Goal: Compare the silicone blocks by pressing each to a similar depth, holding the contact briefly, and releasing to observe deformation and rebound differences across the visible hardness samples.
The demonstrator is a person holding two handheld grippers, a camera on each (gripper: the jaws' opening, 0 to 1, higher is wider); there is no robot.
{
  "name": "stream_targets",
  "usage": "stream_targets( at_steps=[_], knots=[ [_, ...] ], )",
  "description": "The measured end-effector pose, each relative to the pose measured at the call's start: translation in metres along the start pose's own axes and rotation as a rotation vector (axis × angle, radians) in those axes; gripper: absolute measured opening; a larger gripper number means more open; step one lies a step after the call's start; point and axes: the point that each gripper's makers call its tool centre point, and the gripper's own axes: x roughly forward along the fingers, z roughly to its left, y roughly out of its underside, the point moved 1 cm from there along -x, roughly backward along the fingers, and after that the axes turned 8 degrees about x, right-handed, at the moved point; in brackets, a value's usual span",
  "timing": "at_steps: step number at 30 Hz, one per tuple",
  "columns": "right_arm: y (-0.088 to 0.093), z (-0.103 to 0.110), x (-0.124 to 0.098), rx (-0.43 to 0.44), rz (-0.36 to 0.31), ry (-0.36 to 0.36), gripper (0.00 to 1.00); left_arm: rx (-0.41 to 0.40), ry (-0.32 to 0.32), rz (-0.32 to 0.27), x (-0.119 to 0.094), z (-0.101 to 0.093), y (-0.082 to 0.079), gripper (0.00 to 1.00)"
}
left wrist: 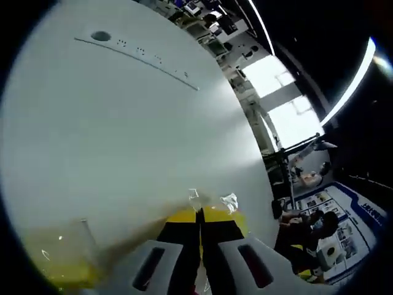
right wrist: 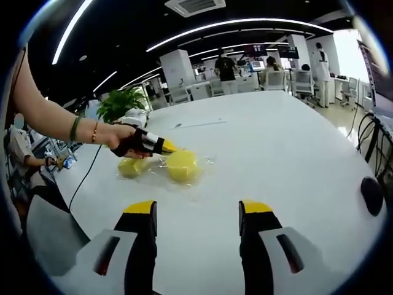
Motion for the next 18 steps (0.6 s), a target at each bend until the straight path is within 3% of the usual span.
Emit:
stream_targets(
  at_steps=[7,12,18],
  knots=[
    [-0.007,0.005,0.002,-0.014,-0.007,-0.013,0.49,0.105,-0.026,-0.054,-0.018,-0.014,-0.01,0.0],
    [-0.014,0.013,0.005,-0.035,-0.015,-0.033,0.49,0.281,-0.091,-0.083,-0.035,-0.02,-0.022,0.0],
    [-0.017,0.02,0.005,-0.055,-0.015,-0.05,0.48,0.462,-0.125,-0.134,-0.056,-0.035,-0.035,0.0]
  ],
)
